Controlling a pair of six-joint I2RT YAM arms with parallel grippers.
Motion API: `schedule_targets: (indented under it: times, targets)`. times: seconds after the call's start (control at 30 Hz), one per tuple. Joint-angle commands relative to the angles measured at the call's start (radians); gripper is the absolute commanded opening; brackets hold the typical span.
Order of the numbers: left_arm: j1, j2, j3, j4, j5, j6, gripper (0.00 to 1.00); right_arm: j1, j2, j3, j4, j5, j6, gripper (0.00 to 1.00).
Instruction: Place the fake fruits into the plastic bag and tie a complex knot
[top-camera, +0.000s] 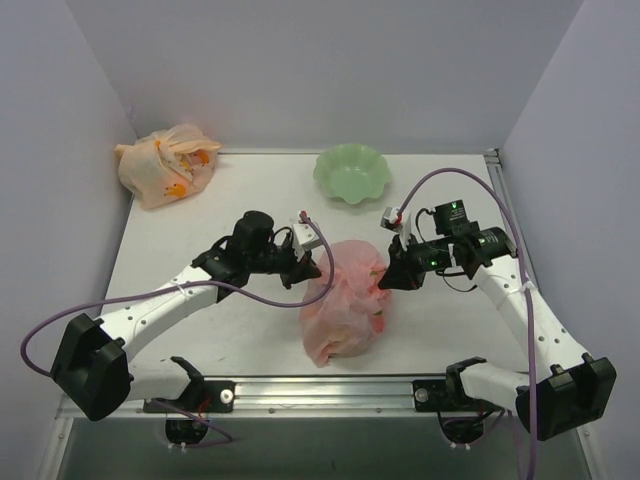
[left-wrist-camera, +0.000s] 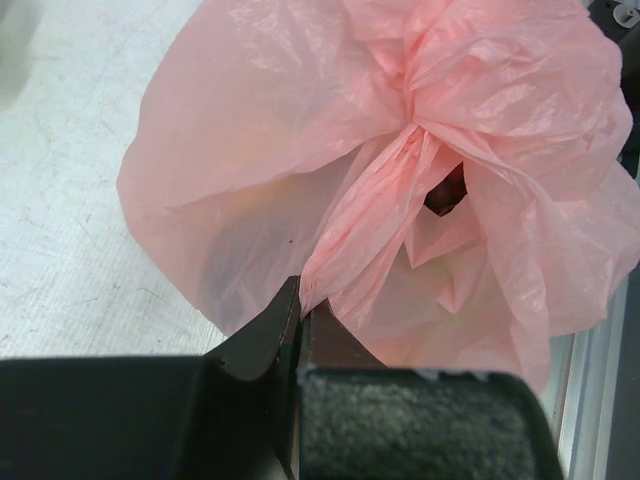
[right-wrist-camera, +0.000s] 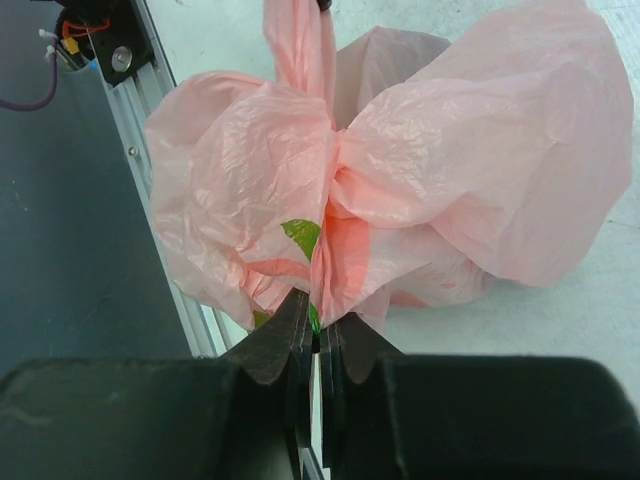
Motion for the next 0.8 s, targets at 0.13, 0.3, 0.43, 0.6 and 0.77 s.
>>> schedule_targets:
  times: [0.13, 0.3, 0.43, 0.6, 0.77]
  targets:
    - [0.074, 0.034, -0.032, 0.0, -0.063, 0.04, 0.0, -0.032, -0.014, 0.052, -0.139, -0.017, -0.13, 0.0]
    - [0.08, 0.035, -0.023, 0.014, -0.022, 0.046, 0.0, -0.032, -0.011, 0.072, -0.159, -0.035, -0.142, 0.0]
    - [0.075, 0.037, -0.007, 0.045, 0.042, 0.007, 0.0, -0.019, 0.002, 0.095, -0.16, -0.043, -0.136, 0.04]
    - [0.061, 0.04, 0.014, 0.066, 0.084, -0.027, 0.0, -0.019, -0.001, 0.103, -0.16, -0.021, -0.153, 0.37]
    - [0.04, 0.038, 0.017, 0.08, 0.098, -0.035, 0.0, -0.027, -0.023, 0.109, -0.167, -0.004, -0.194, 0.31]
